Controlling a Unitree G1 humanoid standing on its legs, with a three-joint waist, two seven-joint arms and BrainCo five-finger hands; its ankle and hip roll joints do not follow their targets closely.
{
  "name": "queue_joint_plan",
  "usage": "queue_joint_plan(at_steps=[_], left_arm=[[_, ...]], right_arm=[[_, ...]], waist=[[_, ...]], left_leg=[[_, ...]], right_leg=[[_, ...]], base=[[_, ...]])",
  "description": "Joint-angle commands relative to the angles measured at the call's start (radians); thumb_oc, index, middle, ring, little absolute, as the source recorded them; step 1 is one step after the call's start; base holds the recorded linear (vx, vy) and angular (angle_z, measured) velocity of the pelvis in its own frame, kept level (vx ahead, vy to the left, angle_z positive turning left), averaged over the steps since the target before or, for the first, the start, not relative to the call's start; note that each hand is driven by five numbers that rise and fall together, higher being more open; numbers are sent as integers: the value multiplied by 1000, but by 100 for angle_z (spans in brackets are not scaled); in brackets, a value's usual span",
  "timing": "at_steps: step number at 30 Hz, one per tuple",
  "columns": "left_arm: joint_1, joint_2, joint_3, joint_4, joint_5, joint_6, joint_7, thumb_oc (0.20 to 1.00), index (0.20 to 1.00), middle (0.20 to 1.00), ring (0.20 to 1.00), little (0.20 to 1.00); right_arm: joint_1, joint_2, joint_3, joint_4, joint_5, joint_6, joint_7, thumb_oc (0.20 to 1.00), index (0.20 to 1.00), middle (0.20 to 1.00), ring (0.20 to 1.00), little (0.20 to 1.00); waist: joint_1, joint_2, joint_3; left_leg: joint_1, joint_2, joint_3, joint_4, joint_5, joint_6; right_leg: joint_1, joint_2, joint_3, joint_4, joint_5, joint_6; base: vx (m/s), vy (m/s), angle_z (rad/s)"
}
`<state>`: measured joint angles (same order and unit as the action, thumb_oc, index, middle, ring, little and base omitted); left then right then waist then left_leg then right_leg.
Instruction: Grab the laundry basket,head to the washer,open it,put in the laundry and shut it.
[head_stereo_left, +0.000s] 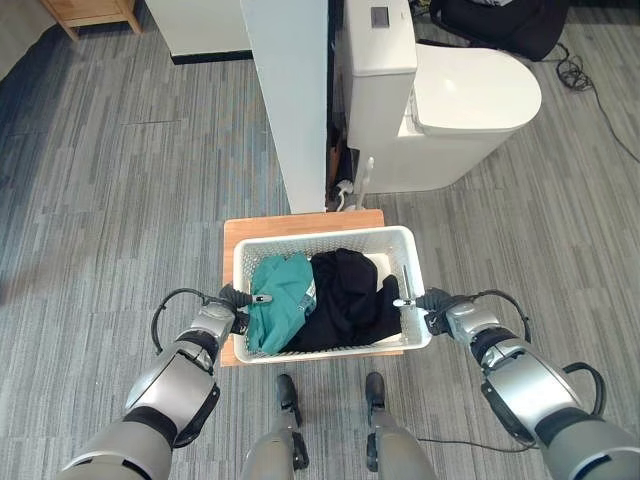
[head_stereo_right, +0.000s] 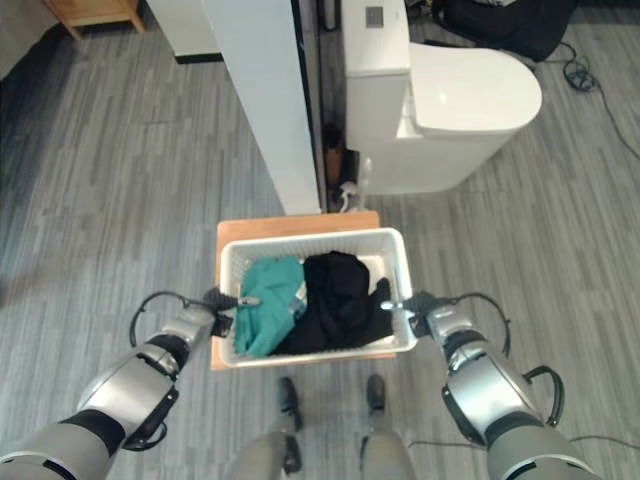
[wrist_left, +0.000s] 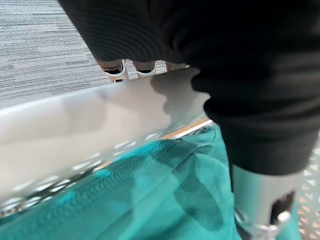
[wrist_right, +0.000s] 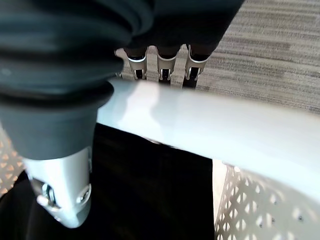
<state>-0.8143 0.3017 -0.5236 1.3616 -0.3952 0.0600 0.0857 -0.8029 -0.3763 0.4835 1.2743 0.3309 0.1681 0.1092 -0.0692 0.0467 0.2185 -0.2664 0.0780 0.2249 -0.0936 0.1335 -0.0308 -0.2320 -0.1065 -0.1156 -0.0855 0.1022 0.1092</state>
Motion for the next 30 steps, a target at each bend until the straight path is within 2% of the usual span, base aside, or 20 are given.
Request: queue_joint_plan(at_steps=[1, 5, 11, 12, 13, 14, 16, 17, 18, 19, 20, 27, 28, 29, 30], left_arm=[[-130, -13, 14, 60, -21, -52, 15, 1000, 1000, 1000, 1000, 1000], [-117, -27, 16, 65, -12, -52, 16, 1000, 1000, 1000, 1000, 1000], [-121, -58, 21, 56, -29, -54, 32, 1000, 1000, 1000, 1000, 1000], [-122, -61, 21, 55, -32, -54, 33, 909, 909, 909, 909, 909], [-119, -64, 20, 54, -33, -54, 32, 357, 357, 357, 357, 357], [-116, -68, 17, 51, -40, -55, 30, 200, 200, 200, 200, 200], [-90, -79, 20, 30, -73, -58, 19, 200, 200, 200, 200, 200], [-89, -79, 19, 30, -73, -58, 19, 200, 200, 200, 200, 200], [-81, -85, 16, 19, -72, -59, 22, 200, 200, 200, 200, 200], [-73, -92, 17, 10, -74, -62, 23, 200, 200, 200, 200, 200], [-66, -95, 18, 9, -74, -62, 22, 200, 200, 200, 200, 200], [-11, -138, 10, -7, -64, -63, 23, 200, 200, 200, 200, 200], [-7, -143, 9, -7, -62, -62, 23, 200, 200, 200, 200, 200], [-5, -149, 10, -7, -64, -62, 23, 200, 200, 200, 200, 200], [-2, -151, 11, -7, -65, -62, 23, 200, 200, 200, 200, 200]], right_arm=[[-92, -36, 9, 13, -3, -68, -29, 1000, 1000, 1000, 1000, 1000], [-82, -52, -1, -21, -26, -73, -47, 1000, 1000, 1000, 1000, 1000], [-94, -70, -48, -150, -65, -82, -131, 1000, 1000, 1000, 1000, 1000], [-93, -65, -49, -161, -60, -83, -134, 1000, 1000, 1000, 1000, 1000], [-91, -59, -49, -173, -58, -85, -135, 1000, 1000, 1000, 1000, 1000], [-88, -55, -49, -184, -57, -84, -137, 1000, 1000, 1000, 1000, 1000], [-66, -44, -56, -252, -44, -88, -144, 1000, 1000, 1000, 1000, 1000], [-64, -44, -57, -254, -44, -87, -145, 630, 630, 630, 630, 630], [-49, -42, -62, -282, -39, -89, -147, 404, 404, 404, 404, 404], [-32, -39, -74, -294, -25, -96, -151, 231, 231, 231, 231, 231], [-23, -37, -82, -301, -18, -99, -153, 200, 200, 200, 200, 200], [61, 3, -108, -325, 45, -110, -151, 200, 200, 200, 200, 200], [66, 9, -109, -317, 54, -111, -154, 322, 322, 322, 322, 322], [74, 19, -111, -309, 66, -113, -152, 322, 322, 322, 322, 322], [81, 23, -108, -308, 70, -112, -149, 360, 360, 360, 360, 360]], waist=[[-1, -38, 45], [-2, -36, 42], [-7, -27, 38], [-7, -27, 38], [-7, -27, 38], [-7, -27, 37], [-9, -26, 36], [-9, -26, 35], [-9, -26, 33], [-9, -26, 32], [-9, -26, 31], [-6, -23, 21], [-5, -22, 20], [-4, -22, 18], [-4, -21, 17]], left_leg=[[30, 11, -53, 6, -18, -49], [33, 10, -53, 6, -21, -48], [30, 10, -55, 6, -22, -47], [29, 10, -56, 6, -22, -47], [29, 10, -57, 6, -21, -47], [28, 11, -58, 6, -21, -47], [26, 11, -60, 6, -21, -47], [26, 11, -61, 6, -21, -47], [26, 11, -61, 6, -21, -47], [27, 11, -62, 6, -22, -47], [28, 11, -63, 6, -23, -47], [41, 12, -65, 6, -27, -45], [41, 11, -66, 6, -27, -45], [42, 11, -66, 6, -27, -45], [43, 11, -66, 6, -28, -45]], right_leg=[[-20, -71, 12, -2, 89, 60], [-19, -73, 12, -2, 86, 60], [-23, -75, 10, -2, 82, 60], [-23, -75, 10, -2, 82, 60], [-24, -75, 9, -2, 82, 60], [-24, -74, 10, -2, 82, 60], [-24, -73, 9, -2, 80, 59], [-24, -73, 9, -2, 80, 59], [-24, -73, 8, -2, 79, 59], [-23, -73, 8, -2, 78, 58], [-21, -73, 8, -2, 77, 58], [-5, -73, 4, -2, 69, 56], [-5, -72, 4, -2, 68, 55], [-4, -72, 4, -2, 68, 56], [-4, -73, 4, -2, 68, 56]], base=[[0, 0, 0], [0, 0, 0], [0, 0, 0], [0, 0, 0], [0, 0, 0], [0, 0, 0], [0, 0, 0], [0, 0, 0], [0, 0, 0], [0, 0, 0], [0, 0, 0], [0, 0, 0], [0, 0, 0], [0, 0, 0], [0, 0, 0]])
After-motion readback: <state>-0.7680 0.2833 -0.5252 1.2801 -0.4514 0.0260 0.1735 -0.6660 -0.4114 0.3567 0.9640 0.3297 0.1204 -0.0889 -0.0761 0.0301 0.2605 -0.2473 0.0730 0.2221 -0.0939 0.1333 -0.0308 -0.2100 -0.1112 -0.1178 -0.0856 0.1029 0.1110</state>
